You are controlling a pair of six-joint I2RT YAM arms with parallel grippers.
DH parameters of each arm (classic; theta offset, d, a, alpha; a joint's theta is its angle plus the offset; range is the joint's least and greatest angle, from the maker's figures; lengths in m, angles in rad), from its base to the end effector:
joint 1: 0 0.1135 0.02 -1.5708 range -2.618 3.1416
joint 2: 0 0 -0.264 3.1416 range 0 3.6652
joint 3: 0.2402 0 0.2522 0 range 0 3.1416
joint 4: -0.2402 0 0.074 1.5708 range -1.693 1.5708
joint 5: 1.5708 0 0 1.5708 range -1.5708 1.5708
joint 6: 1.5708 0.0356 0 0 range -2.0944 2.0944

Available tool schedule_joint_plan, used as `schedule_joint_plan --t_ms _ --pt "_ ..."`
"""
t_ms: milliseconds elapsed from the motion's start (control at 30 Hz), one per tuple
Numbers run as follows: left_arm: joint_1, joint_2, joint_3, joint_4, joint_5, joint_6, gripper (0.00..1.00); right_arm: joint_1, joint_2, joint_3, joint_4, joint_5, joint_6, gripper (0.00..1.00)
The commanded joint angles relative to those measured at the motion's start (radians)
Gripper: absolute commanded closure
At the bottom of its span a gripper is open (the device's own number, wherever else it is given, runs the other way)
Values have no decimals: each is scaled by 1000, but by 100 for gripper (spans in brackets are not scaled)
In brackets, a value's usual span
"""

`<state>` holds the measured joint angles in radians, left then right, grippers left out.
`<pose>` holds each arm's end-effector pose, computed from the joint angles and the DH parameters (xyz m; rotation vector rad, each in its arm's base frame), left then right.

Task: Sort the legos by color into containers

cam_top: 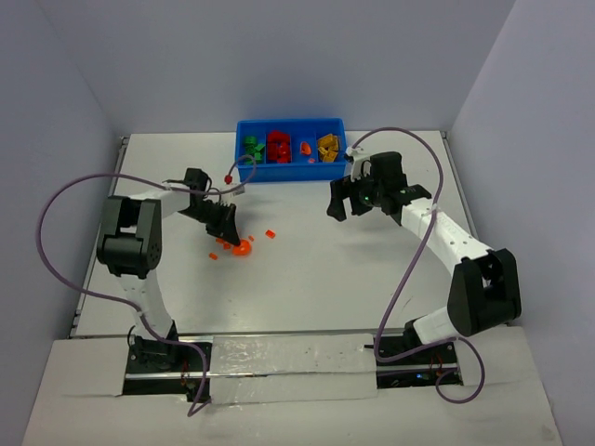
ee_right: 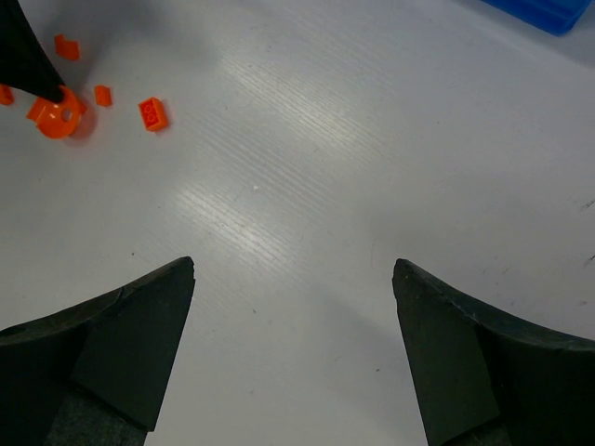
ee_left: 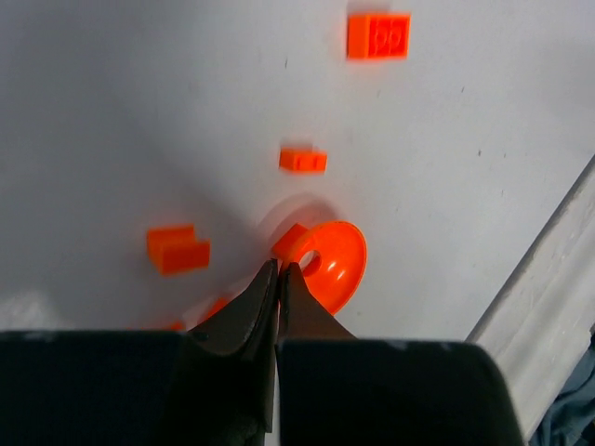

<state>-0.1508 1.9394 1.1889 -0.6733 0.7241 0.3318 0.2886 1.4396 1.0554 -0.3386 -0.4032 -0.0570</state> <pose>0.3424 -0.0759 0.1370 0.7334 2.6582 -1.0214 0.2981 0.1031 0.2684 -0.5995 2.2109 0.5820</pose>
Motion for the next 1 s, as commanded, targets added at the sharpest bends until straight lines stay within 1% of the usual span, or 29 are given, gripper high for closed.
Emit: schedule_joint_plan --t_ms 0,67,167,233,300,367,400,467,567,633,700,800,867,967 --pt "-82 45 99 98 3 -68 100 4 -42 2 8 22 -15 6" --pt "-125 51 122 98 15 -88 100 3 -45 -1 12 29 -14 6" --pt "-156 35 187 91 46 -122 100 -4 -50 -11 24 39 -3 5" --pt "-165 22 233 95 54 -161 100 -13 -56 -16 33 42 6 5" --pt "-167 10 317 127 41 -209 100 -28 -60 -22 47 43 25 5" --pt "-168 16 445 197 -26 -312 100 -45 -64 -23 64 43 48 4" --pt "-169 27 478 224 -55 -350 100 -49 -64 -23 69 45 52 4" --pt "-178 64 553 317 -164 -450 100 -58 -66 -19 79 49 55 4" --pt "-204 146 692 394 -261 -530 100 -62 -68 -19 83 63 55 4" --pt "-222 191 756 430 -331 -562 100 -64 -68 -21 86 68 55 4" --pt "-254 263 852 458 -429 -600 100 -68 -68 -23 87 70 55 4" --pt "-281 322 945 483 -556 -598 100 -72 -65 -26 92 72 57 4" --pt "-303 361 959 535 -622 -582 100 -72 -65 -29 93 75 83 4" --pt "-319 385 958 595 -661 -557 100 -75 -66 -26 87 78 80 4"
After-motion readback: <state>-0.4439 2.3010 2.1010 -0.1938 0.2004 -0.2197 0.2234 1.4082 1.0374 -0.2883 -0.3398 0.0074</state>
